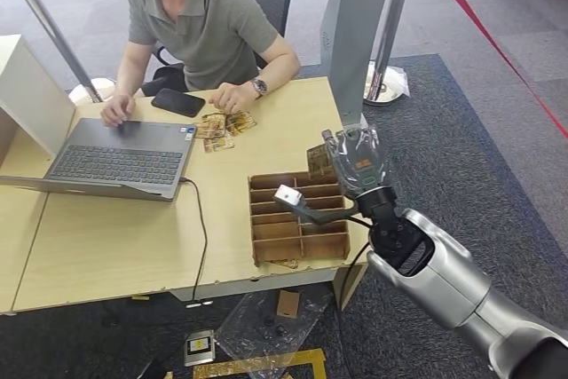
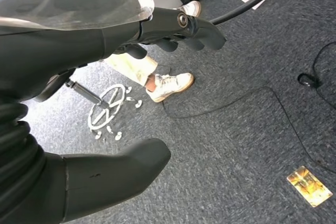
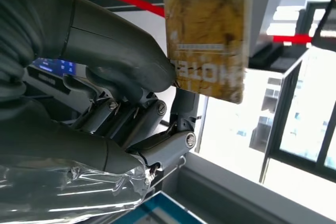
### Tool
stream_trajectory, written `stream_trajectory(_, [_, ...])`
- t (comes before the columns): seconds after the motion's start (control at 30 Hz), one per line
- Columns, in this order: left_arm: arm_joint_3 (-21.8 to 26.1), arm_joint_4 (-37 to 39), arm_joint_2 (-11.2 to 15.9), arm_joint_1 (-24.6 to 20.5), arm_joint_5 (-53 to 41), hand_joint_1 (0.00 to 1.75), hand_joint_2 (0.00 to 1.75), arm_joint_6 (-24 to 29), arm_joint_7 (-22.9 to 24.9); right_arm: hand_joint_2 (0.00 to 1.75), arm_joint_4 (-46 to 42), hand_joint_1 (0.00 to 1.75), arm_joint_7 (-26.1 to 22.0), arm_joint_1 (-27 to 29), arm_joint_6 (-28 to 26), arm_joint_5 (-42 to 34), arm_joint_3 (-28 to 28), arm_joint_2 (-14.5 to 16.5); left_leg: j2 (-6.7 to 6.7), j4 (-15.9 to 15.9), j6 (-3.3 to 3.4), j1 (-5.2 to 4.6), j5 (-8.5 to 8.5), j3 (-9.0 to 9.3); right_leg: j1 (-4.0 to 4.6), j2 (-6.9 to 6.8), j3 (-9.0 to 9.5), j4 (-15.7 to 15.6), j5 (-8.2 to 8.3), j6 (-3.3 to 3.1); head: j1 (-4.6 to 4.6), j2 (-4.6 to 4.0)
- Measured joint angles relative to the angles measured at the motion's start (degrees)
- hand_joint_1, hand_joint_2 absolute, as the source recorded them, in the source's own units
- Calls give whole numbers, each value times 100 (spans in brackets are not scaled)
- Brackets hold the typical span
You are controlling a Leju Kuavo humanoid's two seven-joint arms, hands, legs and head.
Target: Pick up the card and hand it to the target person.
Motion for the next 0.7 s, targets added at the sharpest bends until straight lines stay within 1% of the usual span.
stream_trajectory(0.13, [-18,38,-2,-14,-29,0,175,0,-53,175,299,175,8,-187,-168,0,213,-31,4,-2,0,0,0,4,0,4,4,-1,1,0,0,0])
stream_trajectory(0.2, [29,29,-21,-24,-9,0,175,0,-101,175,657,175,21,-346,-451,0,361,-12,5,-4,0,1,0,7,2,5,8,-4,3,0,0,0])
stream_trajectory(0.23, [49,32,-34,-42,-7,0,175,0,-131,175,875,175,-4,-427,-623,0,422,17,7,-5,0,2,1,8,2,6,8,-5,4,0,0,0])
stream_trajectory(0.3, [58,71,-58,-118,-28,0,175,0,-178,175,1532,175,-144,-620,-1145,0,488,173,8,-6,0,2,1,11,2,8,11,-6,4,0,0,0])
stream_trajectory(0.37, [32,101,-72,-174,-58,0,175,0,-171,175,1987,175,-263,-734,-1425,0,486,309,9,-8,0,2,2,14,2,9,14,-7,6,0,0,0])
stream_trajectory(0.47, [32,95,-79,-177,-58,0,175,0,-162,175,2074,175,-282,-761,-1457,0,494,332,9,-11,-1,3,5,16,3,9,16,-10,9,-1,0,0])
stream_trajectory(0.53, [41,100,-80,-196,-47,0,175,0,-177,175,2335,175,-327,-833,-1645,0,515,422,6,-11,-1,3,4,15,3,7,17,-9,7,-1,0,0])
stream_trajectory(0.7, [73,81,-141,-292,-51,0,175,0,-305,175,3870,175,-286,-1207,-2717,0,623,771,17,-12,-2,2,4,17,2,14,16,-8,10,-2,0,0])
